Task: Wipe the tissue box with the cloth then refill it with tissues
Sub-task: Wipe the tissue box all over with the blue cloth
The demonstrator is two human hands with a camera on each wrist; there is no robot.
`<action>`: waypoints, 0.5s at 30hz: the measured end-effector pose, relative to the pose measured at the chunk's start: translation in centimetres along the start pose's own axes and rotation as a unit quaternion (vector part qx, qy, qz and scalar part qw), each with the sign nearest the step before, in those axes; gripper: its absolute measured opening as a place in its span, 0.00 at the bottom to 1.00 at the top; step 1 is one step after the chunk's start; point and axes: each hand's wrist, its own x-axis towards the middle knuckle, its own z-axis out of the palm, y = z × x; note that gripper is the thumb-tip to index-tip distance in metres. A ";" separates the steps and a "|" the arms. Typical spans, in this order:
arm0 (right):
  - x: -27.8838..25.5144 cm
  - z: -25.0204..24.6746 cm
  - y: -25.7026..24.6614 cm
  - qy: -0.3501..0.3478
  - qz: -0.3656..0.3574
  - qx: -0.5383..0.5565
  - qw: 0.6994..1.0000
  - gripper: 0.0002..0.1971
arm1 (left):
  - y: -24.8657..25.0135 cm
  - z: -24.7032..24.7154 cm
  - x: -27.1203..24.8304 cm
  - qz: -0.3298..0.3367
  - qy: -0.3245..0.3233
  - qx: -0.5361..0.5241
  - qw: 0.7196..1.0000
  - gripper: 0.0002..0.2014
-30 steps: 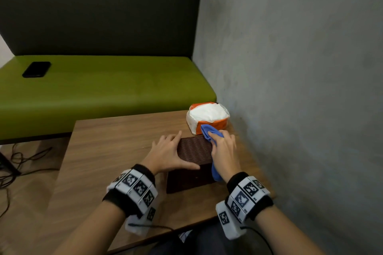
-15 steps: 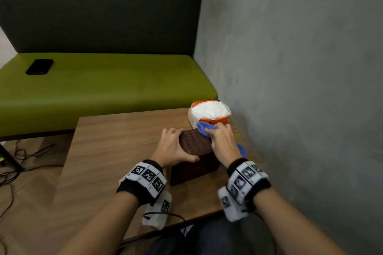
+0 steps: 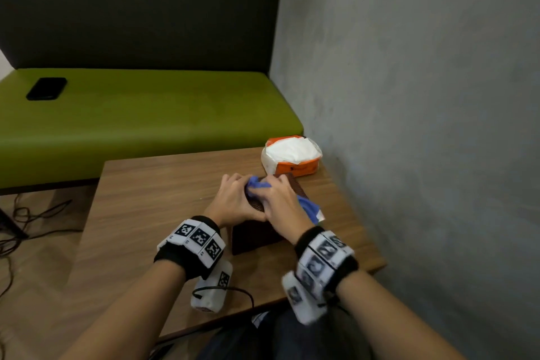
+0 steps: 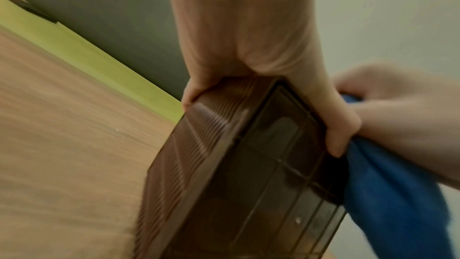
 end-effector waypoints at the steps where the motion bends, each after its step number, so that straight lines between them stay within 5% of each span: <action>1: -1.0 -0.6 0.7 -0.018 -0.028 0.000 0.999 0.17 | -0.2 -0.3 -0.1 0.002 -0.009 -0.002 1.000 0.58; 6: -0.4 -2.5 6.8 0.025 0.102 -0.030 0.994 0.18 | 0.2 -0.3 -0.3 -0.003 -0.018 0.019 1.000 0.63; 12: -2.5 -1.0 1.7 0.001 -0.035 -0.038 0.999 0.20 | -0.2 -0.3 -0.1 0.002 -0.019 0.010 1.000 0.61; 15: -2.6 -2.1 5.1 0.013 0.009 -0.060 0.998 0.21 | -0.2 -0.3 -0.2 0.001 -0.026 0.019 0.999 0.63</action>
